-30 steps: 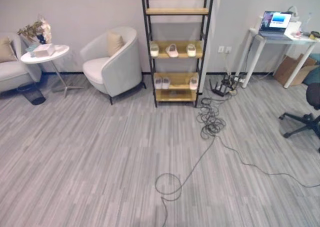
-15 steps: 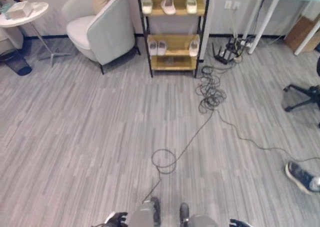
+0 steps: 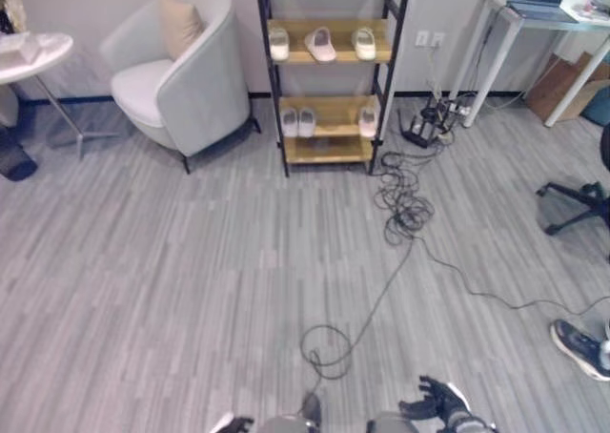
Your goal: Arrange the slippers neatly on the shoe rack.
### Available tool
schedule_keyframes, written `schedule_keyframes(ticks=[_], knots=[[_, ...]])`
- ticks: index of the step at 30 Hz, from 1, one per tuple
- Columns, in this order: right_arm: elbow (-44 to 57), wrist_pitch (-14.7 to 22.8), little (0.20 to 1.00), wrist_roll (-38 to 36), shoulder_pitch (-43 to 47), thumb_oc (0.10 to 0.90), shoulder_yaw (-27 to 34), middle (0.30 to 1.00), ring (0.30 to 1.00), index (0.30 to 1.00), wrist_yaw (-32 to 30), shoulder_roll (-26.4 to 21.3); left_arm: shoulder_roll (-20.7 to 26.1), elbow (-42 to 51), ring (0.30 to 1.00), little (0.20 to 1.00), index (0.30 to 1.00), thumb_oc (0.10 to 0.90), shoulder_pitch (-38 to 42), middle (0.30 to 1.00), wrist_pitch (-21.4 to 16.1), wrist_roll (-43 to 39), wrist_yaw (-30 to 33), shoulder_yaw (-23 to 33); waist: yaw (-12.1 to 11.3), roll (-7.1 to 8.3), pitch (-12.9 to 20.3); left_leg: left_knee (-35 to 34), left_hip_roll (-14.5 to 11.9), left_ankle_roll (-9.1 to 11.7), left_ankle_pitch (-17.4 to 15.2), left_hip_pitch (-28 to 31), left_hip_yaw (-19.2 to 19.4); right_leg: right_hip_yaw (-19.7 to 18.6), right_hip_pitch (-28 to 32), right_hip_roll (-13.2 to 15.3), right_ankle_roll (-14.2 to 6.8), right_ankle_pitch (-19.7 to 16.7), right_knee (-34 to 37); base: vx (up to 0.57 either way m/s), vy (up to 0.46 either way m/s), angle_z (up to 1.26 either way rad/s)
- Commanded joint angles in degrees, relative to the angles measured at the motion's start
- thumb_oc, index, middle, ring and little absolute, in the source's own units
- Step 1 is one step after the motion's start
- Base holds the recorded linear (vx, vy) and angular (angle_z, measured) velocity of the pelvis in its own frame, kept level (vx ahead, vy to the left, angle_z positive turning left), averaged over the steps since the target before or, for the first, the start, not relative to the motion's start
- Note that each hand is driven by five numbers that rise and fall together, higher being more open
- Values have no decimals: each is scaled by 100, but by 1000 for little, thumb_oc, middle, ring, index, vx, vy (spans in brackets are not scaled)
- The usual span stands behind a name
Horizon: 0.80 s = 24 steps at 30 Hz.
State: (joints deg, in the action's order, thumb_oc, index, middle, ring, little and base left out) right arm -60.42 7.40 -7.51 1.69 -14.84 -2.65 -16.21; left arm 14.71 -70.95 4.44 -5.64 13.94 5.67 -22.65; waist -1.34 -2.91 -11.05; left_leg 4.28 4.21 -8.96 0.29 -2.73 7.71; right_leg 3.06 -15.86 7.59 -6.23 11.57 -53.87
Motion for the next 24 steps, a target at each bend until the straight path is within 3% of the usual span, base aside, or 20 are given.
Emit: schedule_keyframes(ticks=[1,4,5,6,9,10,12,13,14,15,16,17,19,22,23,24], knots=[[483,202,900,106,26,800,-36,900,900,900,-41,-121,162,779,900,900,900,800,28,900,-326,171,296,-76,252,-49,-224,-293,111,398,-171,424,-454,254,239,-261,40,-1079,2233,750,-137,46],[626,245,900,104,17,800,-128,900,900,900,-42,-93,163,914,900,900,900,800,169,900,-449,626,306,-435,412,57,-218,-285,209,551,-563,820,-673,-23,70,-159,-115,-1450,4092,521,-164,52],[630,242,900,105,10,800,-128,900,900,900,-43,-95,161,915,900,900,900,800,164,900,-449,629,307,-436,421,31,-232,-277,182,554,-589,848,-686,2,135,-183,-115,-1467,4154,604,-232,43],[717,234,900,224,-5,800,-239,900,900,900,-50,-52,107,835,900,900,900,800,207,900,-493,891,377,-567,509,58,-201,-219,150,690,-865,1161,-791,12,-80,32,-250,-1842,4974,419,-151,36],[755,220,900,351,-44,800,-270,900,900,900,-55,-30,76,895,900,900,900,800,150,900,-562,1052,388,-645,598,3,-150,-149,6,832,-1054,1479,-926,233,-106,110,-350,-2036,5438,637,-288,16],[664,208,900,490,-70,800,-300,900,900,900,-42,-8,36,806,900,900,900,800,64,900,-593,1142,409,-662,613,-12,-66,0,-91,954,-1044,1682,-1006,527,-145,166,-408,-2161,5450,532,-324,25],[585,211,900,441,-54,800,-365,900,900,900,-25,53,-66,619,900,900,900,800,-74,900,-545,1187,489,-629,611,-16,61,627,-273,1194,-727,1696,-1080,652,95,117,-250,-2183,5190,546,-366,55],[581,214,900,439,-53,800,-367,900,900,900,-25,52,-70,617,900,900,900,800,-75,900,-546,1188,492,-628,613,-24,59,657,-281,1199,-745,1685,-1081,656,97,110,-247,-2180,5186,359,-276,52],[416,220,900,405,14,800,-413,900,900,900,-9,59,-158,480,900,900,900,800,-87,900,-496,1187,530,-602,614,-54,83,1438,-438,1336,-283,1464,-969,679,266,-1,-103,-2074,5041,408,-469,28],[446,206,900,379,100,800,-518,900,900,900,-47,-21,-188,427,900,900,900,800,-29,900,-449,1075,542,-605,575,22,10,3066,-903,1451,655,646,-579,715,681,-117,244,-1811,4936,401,-469,11],[448,204,900,379,103,800,-517,900,900,900,-47,-18,-185,427,900,900,900,800,-25,900,-449,1075,541,-604,586,37,26,3077,-887,1449,668,609,-590,721,660,-100,245,-1824,4943,340,-518,7],[409,238,900,344,154,800,-568,900,900,900,-90,-33,-167,534,900,900,900,800,20,900,-467,1002,548,-623,485,132,-94,3782,-1066,1375,753,309,-419,757,841,-160,435,-1622,4866,208,-304,0],[276,231,900,265,319,800,-668,900,900,900,-152,-45,-153,577,900,900,900,800,61,900,-462,965,656,-751,253,250,-292,4512,-931,1305,676,-407,-499,562,1132,-316,575,-1392,4842,322,-379,-90],[139,241,900,172,354,800,-599,900,900,900,-188,-89,-161,763,900,900,900,800,10,900,-480,899,737,-783,-39,195,-302,3622,-507,1170,334,-1015,-525,312,1617,-488,544,-1187,4985,532,-204,-76],[32,258,900,158,362,800,-602,900,900,900,-189,-95,-162,759,900,900,900,800,-41,900,-515,906,788,-789,-174,76,-267,2434,-239,1080,281,-1151,-586,169,1833,-673,497,-976,4990,663,-94,-34],[-30,263,900,171,364,800,-621,900,900,900,-200,-91,-187,768,900,900,900,800,-78,900,-509,928,819,-828,-248,10,-250,1644,-137,1054,317,-1149,-644,92,1952,-762,465,-843,4955,692,-76,-32]])
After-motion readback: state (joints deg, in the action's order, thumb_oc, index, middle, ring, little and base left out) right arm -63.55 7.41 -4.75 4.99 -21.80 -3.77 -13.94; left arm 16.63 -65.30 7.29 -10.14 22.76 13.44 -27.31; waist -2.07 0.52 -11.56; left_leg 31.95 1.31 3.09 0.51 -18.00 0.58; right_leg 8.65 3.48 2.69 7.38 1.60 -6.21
